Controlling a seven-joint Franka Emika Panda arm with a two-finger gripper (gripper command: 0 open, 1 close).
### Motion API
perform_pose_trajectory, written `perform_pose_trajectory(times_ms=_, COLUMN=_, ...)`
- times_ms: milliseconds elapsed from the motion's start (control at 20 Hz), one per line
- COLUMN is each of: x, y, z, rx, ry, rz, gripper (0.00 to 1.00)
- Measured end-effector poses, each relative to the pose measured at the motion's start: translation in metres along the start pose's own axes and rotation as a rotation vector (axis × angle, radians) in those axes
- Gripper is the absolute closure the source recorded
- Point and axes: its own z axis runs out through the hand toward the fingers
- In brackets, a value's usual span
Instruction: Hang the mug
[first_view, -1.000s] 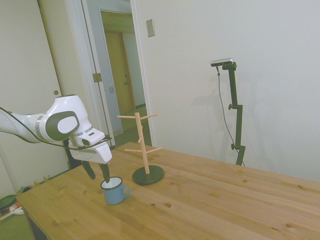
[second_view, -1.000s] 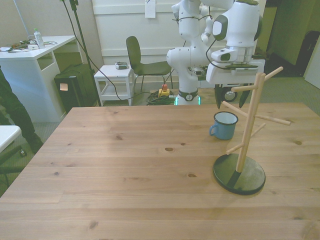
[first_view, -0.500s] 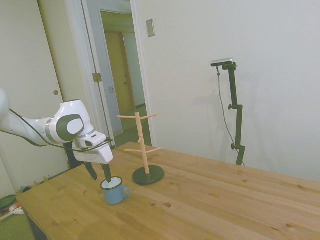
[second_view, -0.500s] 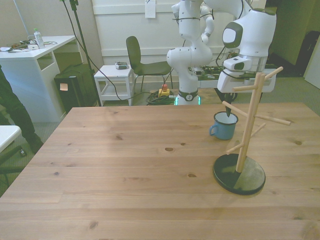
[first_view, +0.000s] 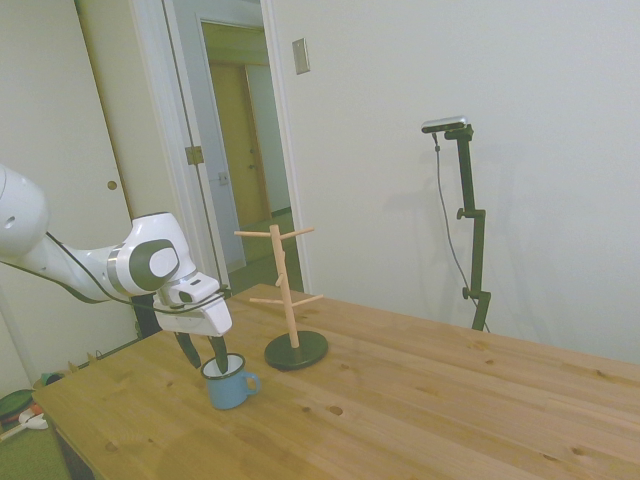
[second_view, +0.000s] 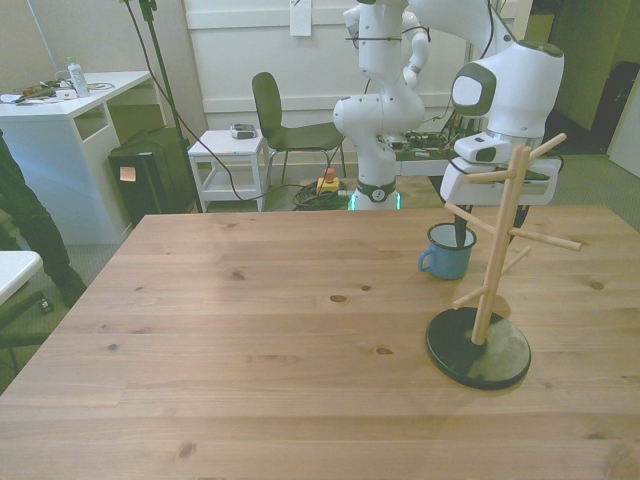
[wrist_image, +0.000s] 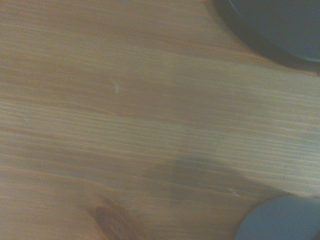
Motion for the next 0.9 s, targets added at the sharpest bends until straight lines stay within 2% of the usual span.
perform_pose_trajectory(times_ms=900, x=0.0087, y=0.0061, z=0.0028, rx=-0.001, ry=0.018, rz=0.003, gripper=1.0)
